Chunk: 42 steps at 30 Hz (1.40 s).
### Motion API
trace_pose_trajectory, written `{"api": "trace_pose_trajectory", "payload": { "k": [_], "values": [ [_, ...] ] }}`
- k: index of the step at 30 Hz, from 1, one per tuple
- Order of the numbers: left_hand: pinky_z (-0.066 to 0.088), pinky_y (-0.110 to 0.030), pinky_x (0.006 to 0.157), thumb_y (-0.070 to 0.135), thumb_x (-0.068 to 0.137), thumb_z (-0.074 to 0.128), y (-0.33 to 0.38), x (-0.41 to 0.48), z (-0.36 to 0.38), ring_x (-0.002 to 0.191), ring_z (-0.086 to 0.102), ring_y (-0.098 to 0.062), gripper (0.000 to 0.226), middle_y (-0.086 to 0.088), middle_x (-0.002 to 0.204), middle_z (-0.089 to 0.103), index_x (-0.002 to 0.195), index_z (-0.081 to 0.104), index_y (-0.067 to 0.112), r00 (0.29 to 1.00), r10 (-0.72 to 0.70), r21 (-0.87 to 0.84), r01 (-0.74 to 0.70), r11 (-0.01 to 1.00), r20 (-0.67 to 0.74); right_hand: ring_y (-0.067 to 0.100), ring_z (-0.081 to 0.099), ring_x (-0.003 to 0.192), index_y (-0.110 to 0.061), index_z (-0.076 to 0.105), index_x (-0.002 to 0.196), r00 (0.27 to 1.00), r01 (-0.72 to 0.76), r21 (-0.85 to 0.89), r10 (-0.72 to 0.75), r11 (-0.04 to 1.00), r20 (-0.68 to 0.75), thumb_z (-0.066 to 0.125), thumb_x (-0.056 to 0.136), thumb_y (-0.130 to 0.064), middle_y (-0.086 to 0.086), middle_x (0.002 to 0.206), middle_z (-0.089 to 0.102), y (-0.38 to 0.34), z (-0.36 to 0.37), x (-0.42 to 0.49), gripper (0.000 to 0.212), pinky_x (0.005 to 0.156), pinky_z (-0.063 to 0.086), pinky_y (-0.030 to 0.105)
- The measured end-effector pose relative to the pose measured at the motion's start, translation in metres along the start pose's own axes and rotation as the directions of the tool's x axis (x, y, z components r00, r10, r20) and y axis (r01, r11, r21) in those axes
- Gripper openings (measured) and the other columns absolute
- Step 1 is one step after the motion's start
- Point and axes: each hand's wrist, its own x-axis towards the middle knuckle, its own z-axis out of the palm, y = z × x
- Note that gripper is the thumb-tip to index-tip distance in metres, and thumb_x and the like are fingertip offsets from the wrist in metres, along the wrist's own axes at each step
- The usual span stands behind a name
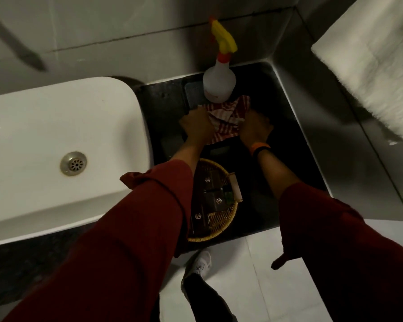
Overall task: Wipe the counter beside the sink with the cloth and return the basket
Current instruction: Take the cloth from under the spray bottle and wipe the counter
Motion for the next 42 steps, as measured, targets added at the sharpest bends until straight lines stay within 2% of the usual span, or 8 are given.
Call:
{"api": "trace_pose_trajectory", "payload": {
  "k": [4, 11, 16, 22, 27, 33, 37, 42],
  "values": [
    [0.041, -0.044, 0.106, 0.03, 0.085, 0.069, -0.002, 0.005, -0.008, 0.122, 0.056, -0.038, 0.044, -0.02, 0.13, 0.061, 0.119, 0.059, 0.004, 0.991, -0.069, -0.18, 0.088, 0.98, 0.111, 0.041, 0.061, 0.12, -0.003, 0.066, 0.119, 0.998, -0.049, 0.097, 0.044, 0.994, 0.046, 0.056, 0.097, -0.022, 0.022, 0.131, 0.064, -0.007, -0.012, 0.011, 0.03, 0.105, 0.049, 0.05],
    [0.051, -0.027, 0.065, 0.014, 0.086, 0.071, -0.019, -0.028, -0.053, 0.094, 0.063, -0.021, 0.018, -0.007, 0.101, 0.066, 0.099, 0.06, 0.013, 0.985, 0.094, -0.745, 0.048, 0.665, 0.148, 0.038, 0.069, 0.11, 0.004, 0.075, 0.109, 0.993, -0.106, 0.512, 0.12, 0.852, 0.005, 0.066, 0.094, -0.022, 0.028, 0.111, 0.073, -0.017, -0.031, -0.02, 0.031, 0.096, 0.053, 0.042],
    [0.058, -0.039, 0.079, 0.006, 0.088, 0.063, -0.061, -0.094, -0.128, 0.099, 0.068, -0.029, 0.018, -0.009, 0.105, 0.068, 0.099, 0.058, 0.02, 0.974, 0.189, -0.912, 0.034, 0.41, 0.122, 0.021, 0.068, 0.089, 0.004, 0.059, 0.129, 0.967, -0.229, 0.878, -0.008, 0.42, 0.256, 0.046, 0.106, -0.016, 0.02, 0.117, 0.069, -0.069, -0.04, -0.106, 0.034, 0.078, 0.061, 0.03],
    [0.061, -0.04, 0.089, -0.01, 0.087, 0.054, -0.2, -0.181, -0.209, 0.107, 0.071, -0.027, 0.046, -0.009, 0.123, 0.07, 0.126, 0.061, 0.014, 0.957, 0.244, -0.987, 0.158, 0.018, 0.158, 0.035, 0.06, 0.127, -0.007, 0.063, 0.128, 0.825, -0.489, 0.826, -0.455, -0.281, 0.334, 0.044, 0.095, -0.035, 0.018, 0.133, 0.066, -0.186, -0.017, -0.225, 0.048, 0.109, 0.046, 0.047],
    [0.052, -0.046, 0.1, -0.017, 0.084, 0.043, -0.378, -0.245, -0.255, 0.108, 0.068, -0.026, 0.059, -0.013, 0.121, 0.068, 0.135, 0.055, 0.01, 0.99, 0.12, -0.997, 0.075, 0.008, 0.076, 0.024, 0.072, 0.102, -0.021, 0.054, 0.136, 0.803, -0.3, 0.954, -0.536, 0.012, 0.259, 0.072, 0.079, -0.027, 0.008, 0.117, 0.073, -0.301, 0.045, -0.327, 0.061, 0.081, 0.061, 0.039],
    [0.057, -0.04, 0.088, 0.013, 0.087, 0.071, -0.58, -0.317, -0.264, 0.111, 0.068, -0.028, 0.047, -0.011, 0.125, 0.07, 0.133, 0.058, 0.014, 0.98, -0.166, -0.95, 0.156, 0.27, 0.113, 0.024, 0.065, 0.122, -0.019, 0.053, 0.139, 0.68, 0.033, 0.932, -0.692, 0.36, 0.243, 0.081, 0.08, 0.0, 0.005, 0.134, 0.067, -0.39, 0.165, -0.435, 0.067, 0.092, 0.06, 0.038],
    [0.058, -0.036, 0.08, 0.014, 0.096, 0.062, -0.658, -0.333, -0.238, 0.101, 0.069, -0.027, 0.024, -0.018, 0.124, 0.067, 0.12, 0.06, 0.015, 0.909, -0.391, -0.868, 0.305, 0.392, 0.142, 0.031, 0.061, 0.126, -0.003, 0.054, 0.138, 0.802, 0.195, 0.787, -0.557, 0.585, 0.216, 0.077, 0.085, 0.001, 0.015, 0.139, 0.061, -0.426, 0.233, -0.487, 0.058, 0.107, 0.05, 0.057],
    [0.06, -0.027, 0.076, 0.013, 0.095, 0.064, -0.672, -0.326, -0.218, 0.104, 0.069, -0.023, 0.033, -0.01, 0.12, 0.068, 0.128, 0.056, 0.013, 0.956, -0.291, -0.907, 0.142, 0.397, 0.023, -0.001, 0.065, 0.113, -0.014, 0.057, 0.136, 0.916, 0.198, 0.777, -0.394, 0.598, 0.07, 0.059, 0.093, 0.01, -0.011, 0.124, 0.066, -0.433, 0.254, -0.515, 0.049, 0.1, 0.058, 0.036]
  ]
}}
